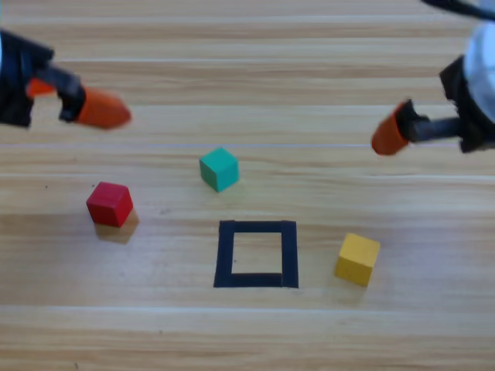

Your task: Stack the blocks in the rectangular block: red at the bottom, yellow in the middle, green on top

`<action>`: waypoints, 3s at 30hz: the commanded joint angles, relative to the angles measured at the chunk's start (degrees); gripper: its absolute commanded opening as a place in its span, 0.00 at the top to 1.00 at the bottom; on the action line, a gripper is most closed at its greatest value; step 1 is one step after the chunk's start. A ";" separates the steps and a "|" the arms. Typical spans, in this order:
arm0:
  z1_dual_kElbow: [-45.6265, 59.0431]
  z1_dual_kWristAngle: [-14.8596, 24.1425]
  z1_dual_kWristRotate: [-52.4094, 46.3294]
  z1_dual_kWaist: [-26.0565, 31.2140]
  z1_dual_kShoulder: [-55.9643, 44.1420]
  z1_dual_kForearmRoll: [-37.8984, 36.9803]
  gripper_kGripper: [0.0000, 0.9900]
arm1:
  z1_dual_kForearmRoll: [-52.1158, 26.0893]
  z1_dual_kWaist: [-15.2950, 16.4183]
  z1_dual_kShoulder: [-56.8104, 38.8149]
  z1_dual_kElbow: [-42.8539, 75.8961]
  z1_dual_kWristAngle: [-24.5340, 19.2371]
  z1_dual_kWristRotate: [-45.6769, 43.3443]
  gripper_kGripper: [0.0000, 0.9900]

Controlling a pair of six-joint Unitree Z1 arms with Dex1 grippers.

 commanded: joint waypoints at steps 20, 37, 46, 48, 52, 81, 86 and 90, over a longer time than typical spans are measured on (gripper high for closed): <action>-22.77 0.32 -4.78 10.96 35.52 23.77 0.03 | 2.87 -7.68 30.40 -8.94 9.81 29.18 0.01; -20.40 -1.53 -7.15 10.96 41.15 20.17 0.03 | 2.26 -7.15 33.04 -6.04 14.82 32.17 0.07; -13.72 -1.79 -6.71 11.84 41.58 12.52 0.03 | -7.32 -7.06 29.61 2.04 19.04 30.32 0.16; -13.11 -1.79 -6.62 11.92 41.67 11.73 0.03 | -8.38 -7.33 29.61 2.22 19.48 29.18 0.22; -12.58 -1.70 -6.53 12.01 41.67 10.94 0.03 | -9.43 -7.41 29.17 2.22 19.74 26.81 0.27; -9.15 -0.65 -6.45 11.84 40.53 4.97 0.91 | 12.98 -10.75 9.31 -6.30 10.07 4.39 0.83; -10.82 -1.18 -5.22 9.38 36.75 5.49 0.99 | 12.98 -10.75 10.80 -6.57 10.86 3.43 0.83; -15.57 -5.83 -3.98 4.19 34.55 9.62 1.00 | 13.07 -10.93 11.77 -6.92 11.83 0.70 0.83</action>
